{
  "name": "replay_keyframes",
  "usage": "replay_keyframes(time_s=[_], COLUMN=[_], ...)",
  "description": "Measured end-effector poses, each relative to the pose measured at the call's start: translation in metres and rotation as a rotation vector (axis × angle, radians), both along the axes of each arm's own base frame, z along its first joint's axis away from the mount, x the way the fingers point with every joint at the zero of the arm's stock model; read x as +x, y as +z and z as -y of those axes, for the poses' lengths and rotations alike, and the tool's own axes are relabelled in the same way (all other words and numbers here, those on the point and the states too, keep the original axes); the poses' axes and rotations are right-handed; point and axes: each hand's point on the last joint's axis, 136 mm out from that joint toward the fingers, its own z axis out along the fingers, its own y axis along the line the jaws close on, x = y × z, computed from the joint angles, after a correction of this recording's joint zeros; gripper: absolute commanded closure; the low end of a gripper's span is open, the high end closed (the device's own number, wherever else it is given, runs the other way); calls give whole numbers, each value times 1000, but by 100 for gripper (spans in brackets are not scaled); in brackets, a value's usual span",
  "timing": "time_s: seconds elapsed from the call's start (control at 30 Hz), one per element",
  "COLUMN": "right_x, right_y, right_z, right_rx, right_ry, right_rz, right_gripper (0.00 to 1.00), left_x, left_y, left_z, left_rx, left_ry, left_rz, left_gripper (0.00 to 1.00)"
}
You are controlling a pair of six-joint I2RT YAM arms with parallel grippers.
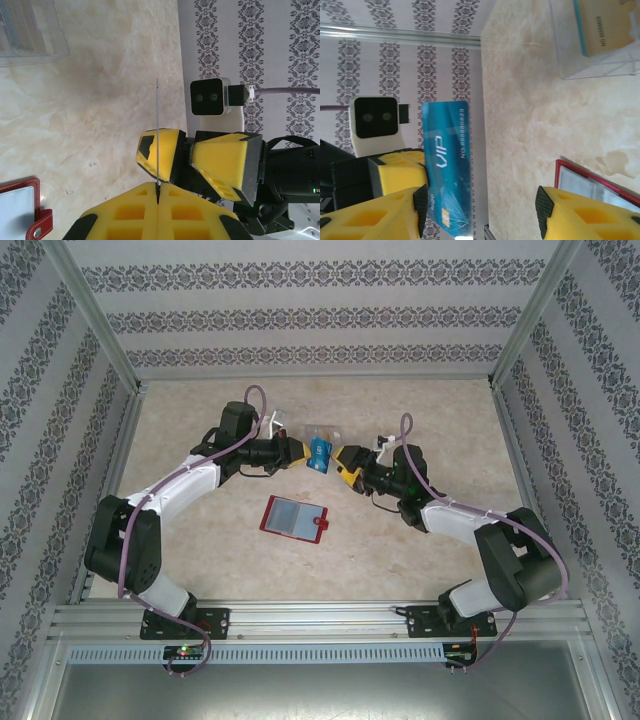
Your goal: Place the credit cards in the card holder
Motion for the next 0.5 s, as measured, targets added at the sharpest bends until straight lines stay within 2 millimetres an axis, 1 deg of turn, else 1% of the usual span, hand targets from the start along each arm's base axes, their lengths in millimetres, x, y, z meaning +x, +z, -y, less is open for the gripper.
replay_keyframes(time_s=[0.13, 0.2, 0.27, 0.3, 0.43, 0.5], right_x=[2, 4, 4, 4, 5, 6], right_y=[4, 2, -1, -4, -5, -3], right_z=[-7, -12, -16, -17, -21, -21], right_rx=[23, 35, 42, 46, 70, 78], right_ry=[13, 24, 36, 39, 43, 42], right_rz=[13, 7, -5, -14, -25, -23], right_gripper=[43, 44, 47, 50, 70, 76], left_x=[-1, -1, -1, -1, 3, 4], left_y=[2, 3, 3, 1, -14, -23], left_z=[1, 2, 2, 3, 4, 4], left_rx=[-12, -17, -19, -20, -8, -1], left_ry=[-3, -6, -10, -12, -13, -12], left_rz=[-9, -8, -8, -11, -47, -65], left_gripper=[100, 100, 100, 100, 100, 100])
